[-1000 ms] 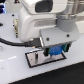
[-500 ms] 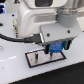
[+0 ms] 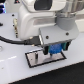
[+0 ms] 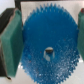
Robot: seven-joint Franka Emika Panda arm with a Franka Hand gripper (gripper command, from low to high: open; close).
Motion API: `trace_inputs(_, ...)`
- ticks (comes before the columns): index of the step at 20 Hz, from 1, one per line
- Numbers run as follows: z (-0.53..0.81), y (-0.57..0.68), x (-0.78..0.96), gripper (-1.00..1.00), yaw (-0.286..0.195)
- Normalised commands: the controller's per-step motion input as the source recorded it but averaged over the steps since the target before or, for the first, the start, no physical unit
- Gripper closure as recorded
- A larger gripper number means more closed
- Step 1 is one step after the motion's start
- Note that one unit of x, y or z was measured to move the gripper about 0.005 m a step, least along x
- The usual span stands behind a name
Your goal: Insert the blue gear onto the right peg, followed by the red gear
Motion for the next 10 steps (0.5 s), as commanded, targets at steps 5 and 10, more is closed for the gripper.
trace_inputs(5, 0.04, 0.0, 0.06, 1.0, 0.0)
trace_inputs(10, 0.1, 0.02, 0.12, 1.0, 0.0)
